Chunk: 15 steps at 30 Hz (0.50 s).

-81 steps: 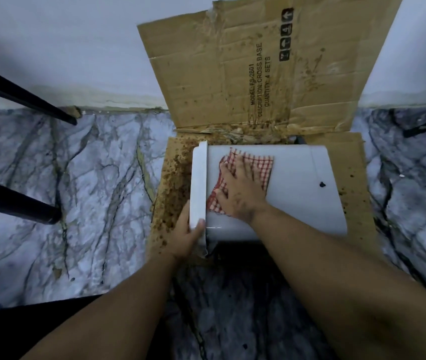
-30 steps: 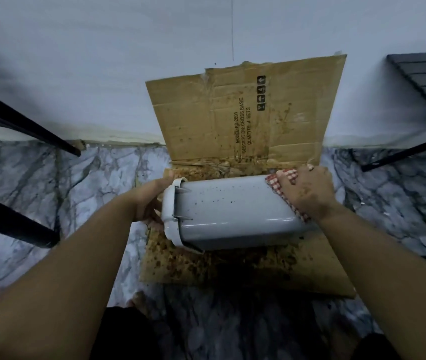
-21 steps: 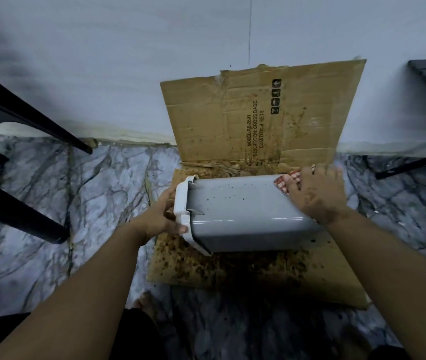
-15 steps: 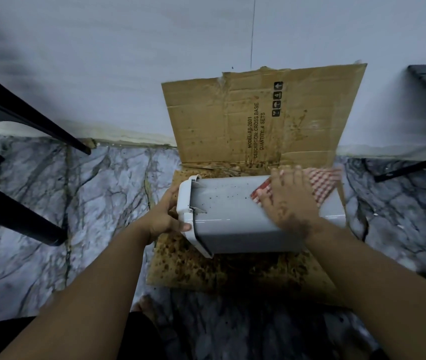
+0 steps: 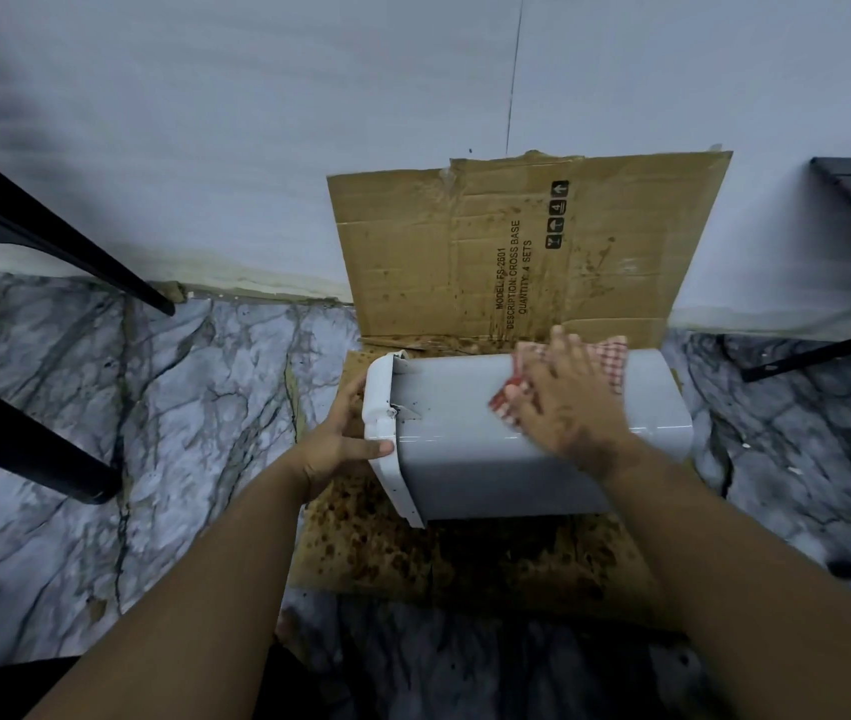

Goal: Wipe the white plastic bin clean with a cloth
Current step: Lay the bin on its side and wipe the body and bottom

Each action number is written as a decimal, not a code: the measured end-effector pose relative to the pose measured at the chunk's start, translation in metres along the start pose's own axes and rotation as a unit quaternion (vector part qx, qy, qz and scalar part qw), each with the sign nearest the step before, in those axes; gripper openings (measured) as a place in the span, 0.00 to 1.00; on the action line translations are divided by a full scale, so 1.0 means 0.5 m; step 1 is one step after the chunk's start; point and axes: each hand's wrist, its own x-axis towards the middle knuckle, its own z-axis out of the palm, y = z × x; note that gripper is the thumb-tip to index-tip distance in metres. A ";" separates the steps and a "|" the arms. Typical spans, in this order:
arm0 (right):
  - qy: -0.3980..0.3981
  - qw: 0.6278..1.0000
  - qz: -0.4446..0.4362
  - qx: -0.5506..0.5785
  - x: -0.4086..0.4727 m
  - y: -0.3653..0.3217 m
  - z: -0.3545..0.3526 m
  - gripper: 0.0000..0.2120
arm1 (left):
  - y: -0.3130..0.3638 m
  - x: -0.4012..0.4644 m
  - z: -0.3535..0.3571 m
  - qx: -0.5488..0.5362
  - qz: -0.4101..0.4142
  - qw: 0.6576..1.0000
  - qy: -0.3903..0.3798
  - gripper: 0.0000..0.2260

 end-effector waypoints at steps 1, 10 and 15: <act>-0.006 0.999 0.031 -0.012 0.003 0.030 -0.005 0.37 | -0.011 0.001 -0.001 -0.018 0.006 1.000 0.002 0.44; -0.030 0.997 0.066 -0.011 0.055 -0.141 0.001 0.36 | -0.034 0.010 -0.005 -0.028 0.001 1.000 0.010 0.44; -0.048 0.998 -0.040 0.008 0.093 -0.254 0.025 0.33 | -0.033 0.003 -0.006 -0.025 -0.002 1.000 0.014 0.43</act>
